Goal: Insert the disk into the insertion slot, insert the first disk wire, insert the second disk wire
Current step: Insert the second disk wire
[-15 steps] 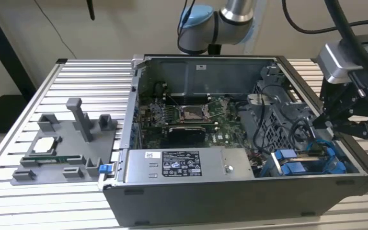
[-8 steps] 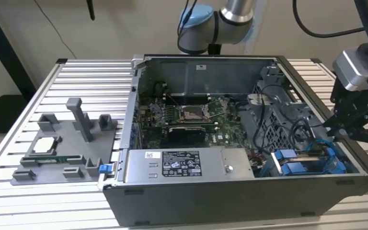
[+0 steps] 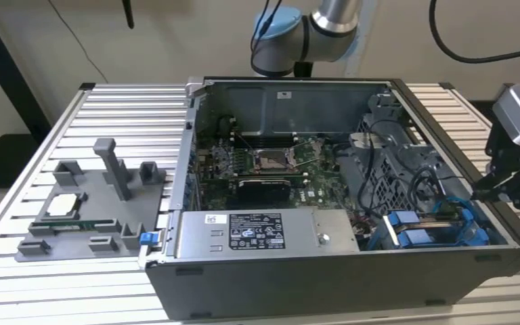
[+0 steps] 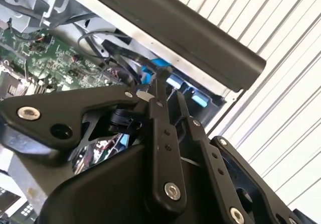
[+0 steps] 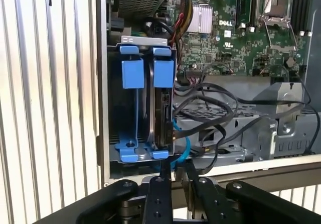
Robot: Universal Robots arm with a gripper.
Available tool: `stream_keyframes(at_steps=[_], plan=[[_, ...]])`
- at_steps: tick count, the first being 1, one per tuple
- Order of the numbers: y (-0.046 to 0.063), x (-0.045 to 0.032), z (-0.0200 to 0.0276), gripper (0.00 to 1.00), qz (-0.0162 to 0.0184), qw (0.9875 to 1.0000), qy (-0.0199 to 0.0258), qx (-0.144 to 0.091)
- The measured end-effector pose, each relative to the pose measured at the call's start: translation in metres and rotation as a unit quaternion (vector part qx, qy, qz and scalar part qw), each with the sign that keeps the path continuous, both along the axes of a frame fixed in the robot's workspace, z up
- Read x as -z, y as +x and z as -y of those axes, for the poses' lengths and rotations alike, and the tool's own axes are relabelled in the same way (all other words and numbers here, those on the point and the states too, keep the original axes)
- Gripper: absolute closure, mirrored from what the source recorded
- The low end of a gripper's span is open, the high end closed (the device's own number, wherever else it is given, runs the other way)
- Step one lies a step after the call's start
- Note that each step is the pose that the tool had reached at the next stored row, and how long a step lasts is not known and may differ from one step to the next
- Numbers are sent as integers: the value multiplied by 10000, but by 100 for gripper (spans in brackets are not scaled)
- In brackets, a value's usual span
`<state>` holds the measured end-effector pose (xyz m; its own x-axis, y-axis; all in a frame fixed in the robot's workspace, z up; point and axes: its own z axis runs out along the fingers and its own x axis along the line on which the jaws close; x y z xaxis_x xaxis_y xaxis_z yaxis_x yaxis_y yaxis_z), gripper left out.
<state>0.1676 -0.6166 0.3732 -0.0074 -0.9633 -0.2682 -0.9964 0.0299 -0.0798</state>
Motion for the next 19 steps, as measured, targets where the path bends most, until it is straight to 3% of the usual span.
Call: stream_keyframes(at_steps=[6, 12, 19], plan=[[24, 77, 3, 0, 8, 10000, 55, 20], [31, 106, -7, 0, 8, 9998, 154, 123], [31, 159, -16, 0, 10, 9996, 165, 231]])
